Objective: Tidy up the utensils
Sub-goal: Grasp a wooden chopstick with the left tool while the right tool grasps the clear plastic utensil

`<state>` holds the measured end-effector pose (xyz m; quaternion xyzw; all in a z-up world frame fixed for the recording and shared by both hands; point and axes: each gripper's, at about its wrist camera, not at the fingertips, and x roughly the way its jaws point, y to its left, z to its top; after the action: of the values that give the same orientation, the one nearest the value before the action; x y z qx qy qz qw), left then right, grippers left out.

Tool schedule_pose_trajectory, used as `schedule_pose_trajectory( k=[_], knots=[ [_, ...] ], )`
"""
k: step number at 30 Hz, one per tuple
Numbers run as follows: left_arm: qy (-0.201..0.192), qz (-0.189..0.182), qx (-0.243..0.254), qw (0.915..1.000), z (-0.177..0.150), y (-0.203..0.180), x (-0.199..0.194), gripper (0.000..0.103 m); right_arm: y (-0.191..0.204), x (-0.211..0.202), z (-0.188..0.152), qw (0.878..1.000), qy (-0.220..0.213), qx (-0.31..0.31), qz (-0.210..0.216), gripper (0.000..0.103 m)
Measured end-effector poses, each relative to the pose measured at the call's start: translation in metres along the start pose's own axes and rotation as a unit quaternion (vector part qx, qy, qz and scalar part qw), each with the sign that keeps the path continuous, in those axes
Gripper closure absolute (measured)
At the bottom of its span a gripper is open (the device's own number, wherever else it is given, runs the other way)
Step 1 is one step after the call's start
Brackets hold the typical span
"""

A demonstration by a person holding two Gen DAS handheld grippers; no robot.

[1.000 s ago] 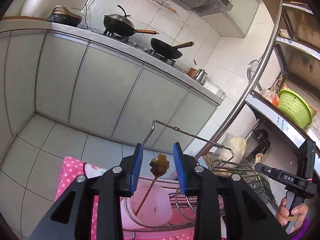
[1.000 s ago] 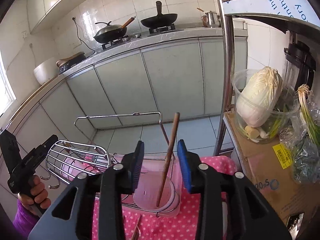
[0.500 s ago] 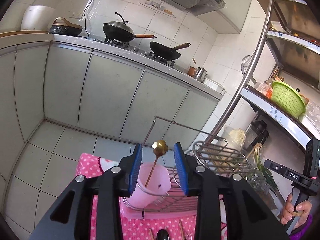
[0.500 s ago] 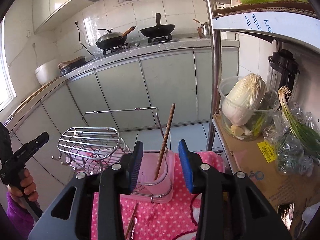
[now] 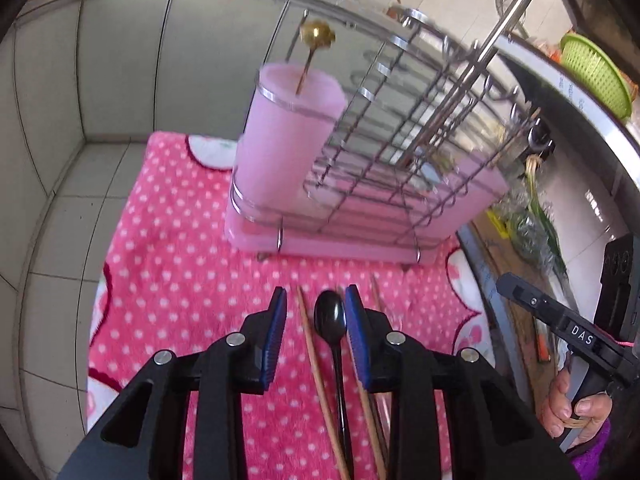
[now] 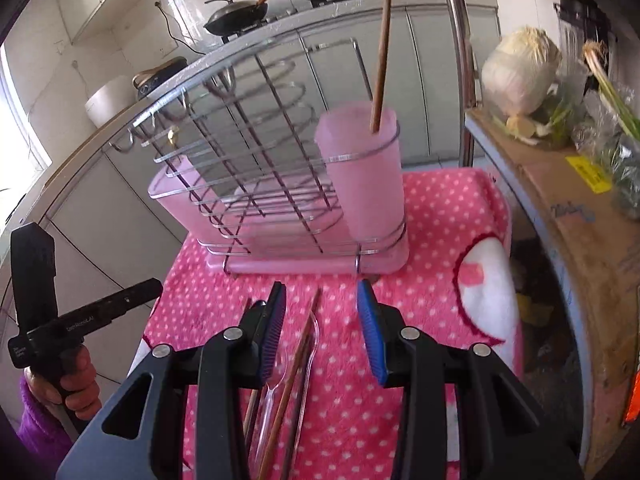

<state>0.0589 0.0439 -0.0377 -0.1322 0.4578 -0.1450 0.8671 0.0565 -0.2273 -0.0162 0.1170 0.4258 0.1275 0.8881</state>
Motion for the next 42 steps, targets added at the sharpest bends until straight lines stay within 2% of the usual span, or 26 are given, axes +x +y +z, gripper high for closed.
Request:
schedule_pose_trajectory(
  k=[4,7,11,18,21,24,27,33,36,42],
  knots=[
    [0.059,0.013,-0.003,0.9982,-0.018,0.001,0.034,0.078,-0.008,0.022,-0.018,0.999,0.030,0.020,0.000,0.065],
    [0.098,0.013,-0.016,0.9950,-0.022,0.004,0.054,0.087,-0.014,0.035,-0.027,0.998,0.051,0.039,0.011,0.065],
    [0.127,0.017,-0.027,0.9914,-0.021,0.006,0.073,0.089,-0.021,0.044,-0.032,0.996,0.064,0.058,0.023,0.065],
    [0.145,0.032,-0.022,0.9886,-0.017,-0.001,0.093,0.090,-0.026,0.047,-0.032,0.995,0.067,0.068,0.029,0.066],
    [0.143,0.044,-0.014,0.9887,-0.017,-0.005,0.097,0.096,-0.026,0.049,-0.032,0.994,0.072,0.071,0.034,0.066],
    [0.141,0.043,-0.024,0.9888,-0.017,-0.006,0.098,0.096,-0.026,0.052,-0.031,0.993,0.076,0.075,0.041,0.066],
    [0.134,0.045,-0.034,0.9893,-0.014,0.001,0.089,0.097,-0.028,0.054,-0.029,0.992,0.079,0.082,0.048,0.066],
    [0.127,0.077,-0.030,0.9885,-0.010,0.019,0.073,0.097,-0.028,0.071,-0.021,0.988,0.100,0.098,0.070,0.072],
    [0.138,0.091,-0.028,0.9859,-0.011,0.027,0.077,0.097,-0.021,0.085,-0.019,0.987,0.117,0.091,0.068,0.072],
    [0.150,0.091,-0.021,0.9843,-0.012,0.031,0.084,0.096,-0.006,0.113,-0.016,0.986,0.142,0.072,0.049,0.072]
  ],
)
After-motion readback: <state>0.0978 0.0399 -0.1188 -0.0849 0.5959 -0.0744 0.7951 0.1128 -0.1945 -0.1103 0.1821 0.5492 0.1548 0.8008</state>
